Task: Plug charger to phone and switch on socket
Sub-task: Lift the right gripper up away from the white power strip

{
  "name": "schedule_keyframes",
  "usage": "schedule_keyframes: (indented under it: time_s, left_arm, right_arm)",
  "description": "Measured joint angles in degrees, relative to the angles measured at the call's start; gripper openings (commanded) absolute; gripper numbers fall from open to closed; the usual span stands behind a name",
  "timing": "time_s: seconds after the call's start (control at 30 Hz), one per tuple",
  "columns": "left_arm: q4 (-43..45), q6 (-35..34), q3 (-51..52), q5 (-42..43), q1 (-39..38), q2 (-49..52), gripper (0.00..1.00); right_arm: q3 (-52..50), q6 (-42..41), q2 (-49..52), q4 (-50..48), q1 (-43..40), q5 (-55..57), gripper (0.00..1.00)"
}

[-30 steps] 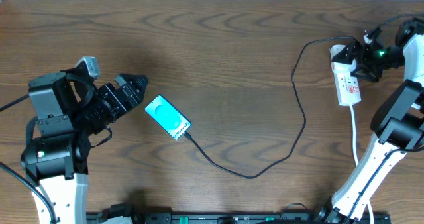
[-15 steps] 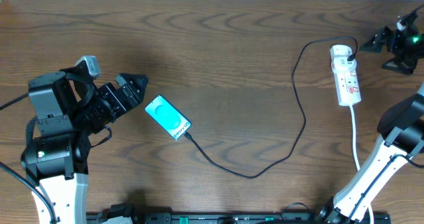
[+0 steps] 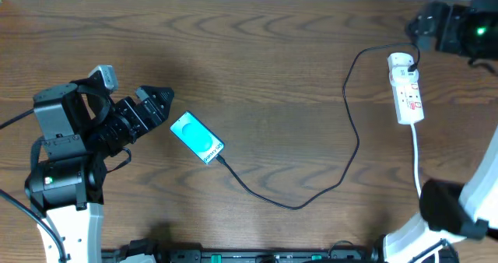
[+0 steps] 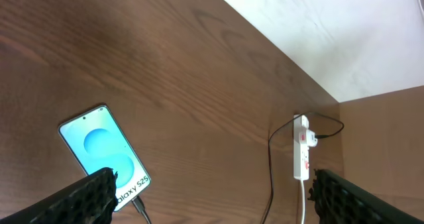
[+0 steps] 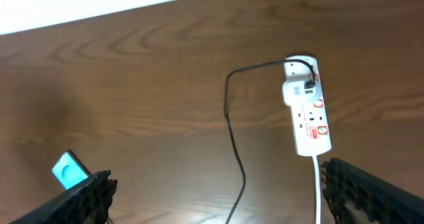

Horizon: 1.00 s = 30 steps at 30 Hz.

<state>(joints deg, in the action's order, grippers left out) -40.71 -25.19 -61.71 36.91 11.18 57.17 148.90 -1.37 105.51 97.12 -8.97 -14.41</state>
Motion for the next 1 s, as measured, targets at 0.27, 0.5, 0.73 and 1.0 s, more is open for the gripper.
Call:
schedule_keyframes:
  time_s: [0.27,0.5,0.73,1.0]
  left_arm:
    - [0.0,0.0,0.0,0.0,0.0,0.0,0.94]
    - [0.0,0.0,0.0,0.0,0.0,0.0,0.94]
    - [0.0,0.0,0.0,0.0,0.0,0.0,0.94]
    - [0.0,0.0,0.0,0.0,0.0,0.0,0.94]
  right_arm:
    - [0.0,-4.9,-3.9,0.1,15.5,9.4,0.99]
    - [0.0,-5.6,-3.9,0.1,16.5,11.7,0.99]
    - [0.0,-5.7,-3.9,0.1,16.5,11.9,0.99]
    - [0.0,-5.7,-3.9,0.1,16.5,11.9,0.99]
